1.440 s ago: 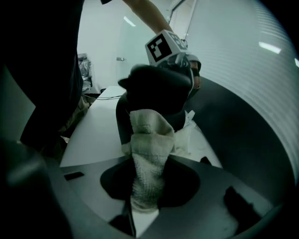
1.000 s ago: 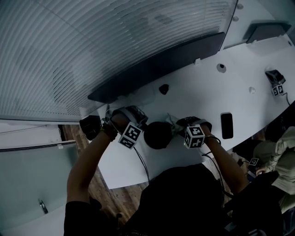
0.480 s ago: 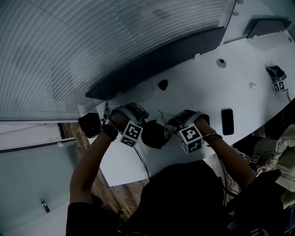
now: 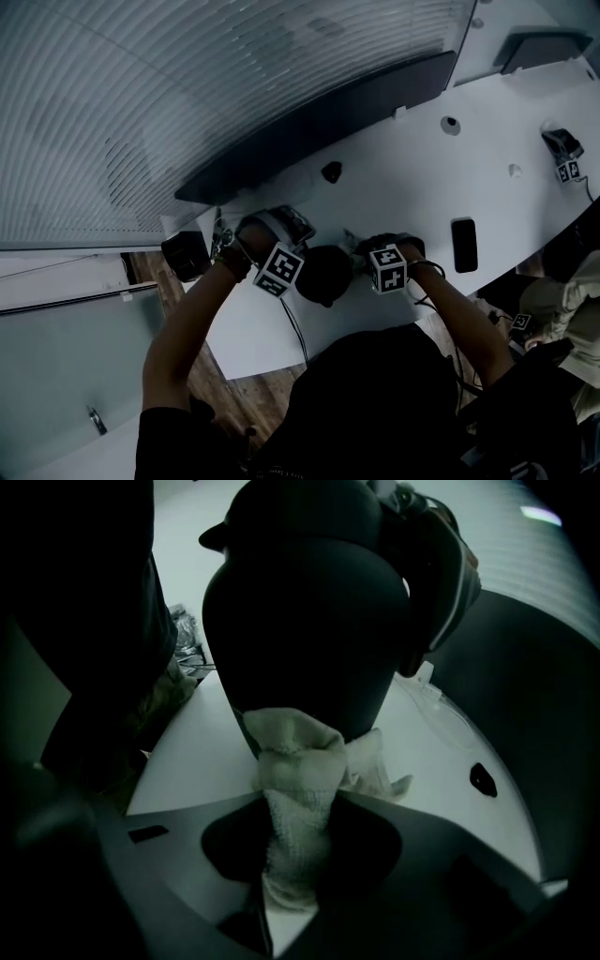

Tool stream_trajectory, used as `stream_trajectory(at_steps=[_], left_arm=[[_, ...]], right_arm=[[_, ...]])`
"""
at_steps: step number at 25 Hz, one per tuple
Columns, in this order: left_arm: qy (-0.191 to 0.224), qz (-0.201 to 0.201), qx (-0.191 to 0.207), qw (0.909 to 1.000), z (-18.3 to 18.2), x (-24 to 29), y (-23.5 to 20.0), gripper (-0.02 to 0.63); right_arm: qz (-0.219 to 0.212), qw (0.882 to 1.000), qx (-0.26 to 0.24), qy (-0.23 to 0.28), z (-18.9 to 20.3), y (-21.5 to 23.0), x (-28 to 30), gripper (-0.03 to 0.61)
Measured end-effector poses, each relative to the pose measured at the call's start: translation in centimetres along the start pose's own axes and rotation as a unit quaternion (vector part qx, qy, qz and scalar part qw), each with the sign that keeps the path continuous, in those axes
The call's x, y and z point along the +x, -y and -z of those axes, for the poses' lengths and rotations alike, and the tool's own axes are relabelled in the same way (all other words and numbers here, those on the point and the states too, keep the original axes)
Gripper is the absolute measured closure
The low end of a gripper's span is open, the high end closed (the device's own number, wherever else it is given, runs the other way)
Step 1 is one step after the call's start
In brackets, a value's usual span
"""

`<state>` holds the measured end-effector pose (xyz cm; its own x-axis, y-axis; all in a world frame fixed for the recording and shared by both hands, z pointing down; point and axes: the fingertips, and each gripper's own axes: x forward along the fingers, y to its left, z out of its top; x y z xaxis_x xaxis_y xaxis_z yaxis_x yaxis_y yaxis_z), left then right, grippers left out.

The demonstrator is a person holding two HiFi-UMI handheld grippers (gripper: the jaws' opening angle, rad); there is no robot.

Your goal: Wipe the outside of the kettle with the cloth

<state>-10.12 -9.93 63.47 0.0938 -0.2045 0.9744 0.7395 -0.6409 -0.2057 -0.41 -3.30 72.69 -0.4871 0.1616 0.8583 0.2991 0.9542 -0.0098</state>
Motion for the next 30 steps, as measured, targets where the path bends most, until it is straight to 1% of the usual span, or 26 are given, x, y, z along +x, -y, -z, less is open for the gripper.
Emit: stream_trajectory(at_steps=[2,4,5,6,7,9,10,11,12,13,17,19,21,24,26,28,30], left_arm=[[0.0,0.001,-0.002,1.0,-0.1,-0.1,0.2,0.48],[-0.001,0.001,0.0,1.0,-0.2,-0.1,0.1,0.479],[-0.002,0.002,0.001,1.0,-0.2,-0.1,0.0,0.479],[-0.002,0.003,0.002,1.0,-0.1,-0.1,-0.1,0.48],[-0.003,0.004,0.001,1.0,0.0,-0.1,-0.2,0.479],[-0.004,0.005,-0.002,1.0,0.1,-0.2,-0.1,0.48],[-0.003,0.005,-0.004,1.0,0.0,-0.2,-0.1,0.48],[-0.001,0.006,-0.008,1.0,0.0,-0.2,0.0,0.48],[0.001,0.007,-0.012,0.9999,-0.1,-0.2,0.0,0.48],[0.001,0.007,-0.017,0.9998,-0.1,-0.2,-0.1,0.48],[-0.001,0.016,-0.017,0.9997,0.0,-0.2,-0.2,0.48],[0.0,0.018,-0.017,0.9997,-0.1,-0.1,-0.2,0.48],[0.0,0.018,-0.021,0.9996,-0.1,-0.1,-0.2,0.48],[-0.001,0.017,-0.026,0.9995,-0.1,-0.1,-0.2,0.48],[-0.001,0.017,-0.027,0.9995,-0.1,-0.1,-0.2,0.48],[-0.002,0.018,-0.026,0.9995,0.0,0.0,-0.1,0.48],[-0.004,0.018,-0.026,0.9995,0.1,0.0,-0.1,0.48]], right_arm=[[0.016,0.999,0.022,0.025,-0.5,0.8,-1.9,0.474],[0.055,0.996,0.045,0.062,-1.5,2.6,-5.4,0.474],[0.077,0.993,0.046,0.08,-2.4,3.6,-7.6,0.474],[0.097,0.99,0.036,0.094,-3.7,4.5,-9.6,0.474],[0.11,0.988,0.016,0.102,-5.4,5.0,-11.4,0.474],[0.118,0.987,-0.046,0.1,-8.9,4.9,-13.0,0.474],[0.118,0.986,-0.079,0.09,-10.2,4.6,-12.9,0.474],[0.117,0.984,-0.106,0.076,-10.8,4.3,-12.4,0.477],[0.116,0.984,-0.12,0.067,-11.0,4.3,-12.0,0.477],[0.114,0.984,-0.119,0.066,-10.9,4.5,-11.8,0.477],[0.115,0.987,-0.094,0.068,-9.8,5.6,-11.3,0.477],[0.115,0.988,-0.094,0.039,-8.4,6.1,-9.9,0.479],[0.1,0.991,-0.09,0.009,-6.5,6.1,-7.5,0.478],[0.045,0.998,-0.04,-0.009,-3.1,4.6,-3.1,0.478],[0.02,1.0,-0.003,-0.01,-1.1,3.1,-0.5,0.477],[0.019,1.0,0.025,0.002,-0.3,2.5,0.3,0.477],[0.033,0.998,0.05,0.02,-0.6,3.2,-0.9,0.477]])
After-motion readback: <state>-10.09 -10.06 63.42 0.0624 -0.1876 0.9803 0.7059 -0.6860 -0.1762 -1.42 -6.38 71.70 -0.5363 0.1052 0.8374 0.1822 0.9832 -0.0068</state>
